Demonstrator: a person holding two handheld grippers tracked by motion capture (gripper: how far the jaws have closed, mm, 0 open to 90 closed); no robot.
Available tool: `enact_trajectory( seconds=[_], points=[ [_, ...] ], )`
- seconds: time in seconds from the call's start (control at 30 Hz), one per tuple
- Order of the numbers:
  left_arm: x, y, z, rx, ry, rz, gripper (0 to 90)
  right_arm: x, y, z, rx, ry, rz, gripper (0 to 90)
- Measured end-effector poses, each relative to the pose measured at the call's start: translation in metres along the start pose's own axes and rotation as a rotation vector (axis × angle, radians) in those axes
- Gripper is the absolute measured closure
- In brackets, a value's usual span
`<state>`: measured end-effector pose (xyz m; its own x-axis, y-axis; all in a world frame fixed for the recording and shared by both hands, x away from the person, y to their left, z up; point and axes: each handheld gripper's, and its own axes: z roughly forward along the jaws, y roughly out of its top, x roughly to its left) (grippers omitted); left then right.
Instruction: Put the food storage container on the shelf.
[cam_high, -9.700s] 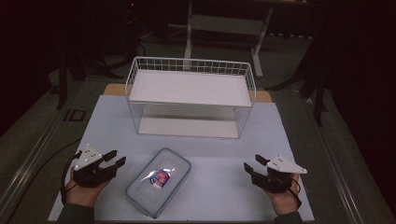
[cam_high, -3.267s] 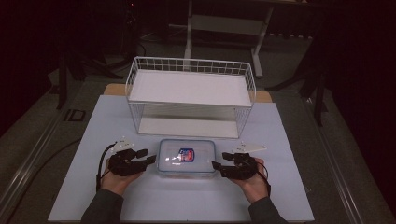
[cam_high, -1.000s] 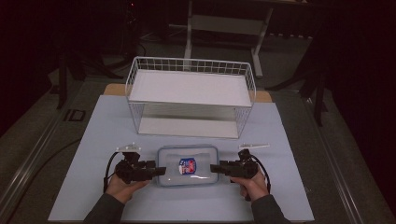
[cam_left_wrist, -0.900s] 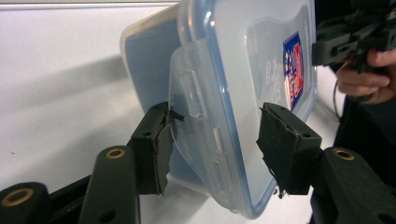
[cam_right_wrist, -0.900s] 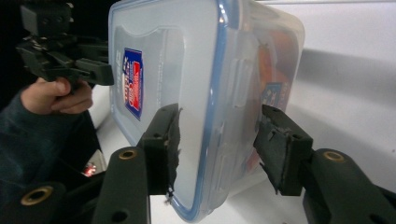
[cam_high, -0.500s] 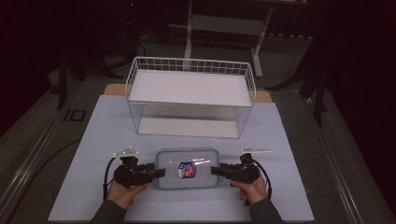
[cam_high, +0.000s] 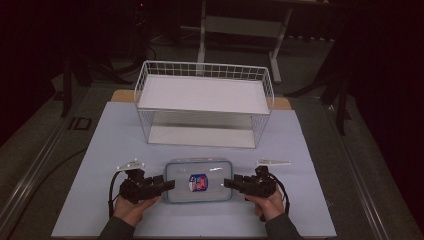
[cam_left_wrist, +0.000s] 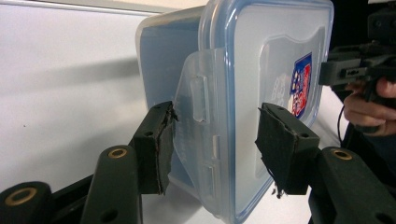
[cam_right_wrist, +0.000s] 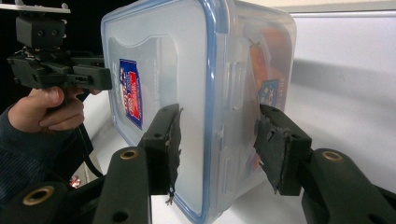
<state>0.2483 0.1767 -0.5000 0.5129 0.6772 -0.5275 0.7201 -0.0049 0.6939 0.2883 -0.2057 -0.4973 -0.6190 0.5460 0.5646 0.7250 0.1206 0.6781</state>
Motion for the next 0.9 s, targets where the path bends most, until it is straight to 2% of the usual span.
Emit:
enact_trajectory(
  seconds=[0.27, 0.9],
  points=[
    [-0.002, 0.002, -0.003, -0.033, 0.011, 0.006, 46.0, 0.006, 0.001, 0.000, -0.019, -0.006, -0.019, 51.3],
    [-0.010, 0.016, -0.011, -0.081, 0.017, 0.064, 46.2, 0.014, 0.013, -0.007, -0.078, -0.007, -0.055, 51.3]
  ],
)
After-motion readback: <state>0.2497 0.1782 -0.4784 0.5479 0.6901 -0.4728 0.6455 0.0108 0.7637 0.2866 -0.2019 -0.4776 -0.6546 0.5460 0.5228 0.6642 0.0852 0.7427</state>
